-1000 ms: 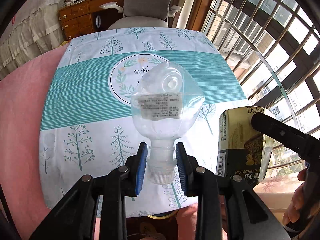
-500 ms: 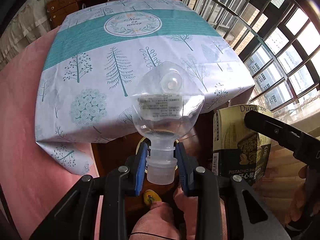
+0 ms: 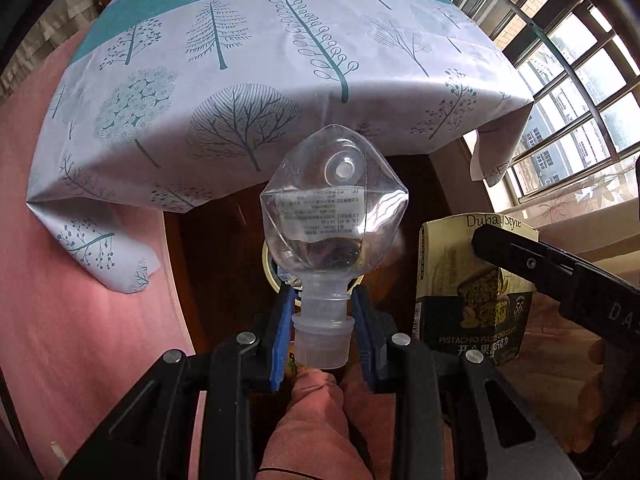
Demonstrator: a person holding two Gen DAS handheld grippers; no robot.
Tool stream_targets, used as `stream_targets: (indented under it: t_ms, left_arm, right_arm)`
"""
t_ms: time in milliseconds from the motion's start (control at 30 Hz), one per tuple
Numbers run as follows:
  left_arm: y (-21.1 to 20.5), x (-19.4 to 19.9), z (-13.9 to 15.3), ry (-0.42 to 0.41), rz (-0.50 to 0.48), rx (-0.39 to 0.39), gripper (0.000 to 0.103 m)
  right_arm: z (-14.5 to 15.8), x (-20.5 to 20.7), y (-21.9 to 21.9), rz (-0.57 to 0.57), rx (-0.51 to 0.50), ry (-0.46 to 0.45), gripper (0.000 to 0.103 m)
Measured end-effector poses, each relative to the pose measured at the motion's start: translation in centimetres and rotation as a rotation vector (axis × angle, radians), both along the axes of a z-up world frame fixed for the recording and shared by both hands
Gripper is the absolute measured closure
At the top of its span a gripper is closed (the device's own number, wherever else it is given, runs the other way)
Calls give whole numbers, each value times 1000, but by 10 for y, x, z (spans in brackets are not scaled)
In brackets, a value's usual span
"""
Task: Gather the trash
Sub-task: 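Carry the plastic bottle and chocolate box down over the bin, then open both tools to drop the bottle and chocolate box into the bin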
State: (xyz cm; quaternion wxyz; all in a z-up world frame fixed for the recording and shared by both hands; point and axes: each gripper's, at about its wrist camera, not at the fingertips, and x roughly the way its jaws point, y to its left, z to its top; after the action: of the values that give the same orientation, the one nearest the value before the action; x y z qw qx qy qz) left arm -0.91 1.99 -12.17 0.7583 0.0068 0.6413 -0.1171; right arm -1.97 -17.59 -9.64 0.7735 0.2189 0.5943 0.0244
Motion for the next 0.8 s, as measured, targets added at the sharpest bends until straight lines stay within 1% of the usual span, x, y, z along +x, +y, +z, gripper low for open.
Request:
stream_targets:
  t_ms: [167,267,433,633,733,800]
  left_arm:
    - [-7,-1,-40,33,52,10,76]
    - [-10,1,-76,67,84,9,76]
    - [-13,10,-141,109,129,5,76]
    - [-14,29,-213,143,156,7,76]
    - [-12,38,-243,154,155,6,76]
    - [-12,41,-261,154,147,21,76]
  right_arm:
    - [-39,0,-13,0,1,29,53]
    - [-71,4,-23,-10,-6,46,53]
    - [-136,16,-38,-67,-1,73,53]
    - [-205,36,-42,-115,-13,96,51]
    - [-235,44,-39,-119,-21,104,51]
    - [-254,48,-37,-116,-29,113,50]
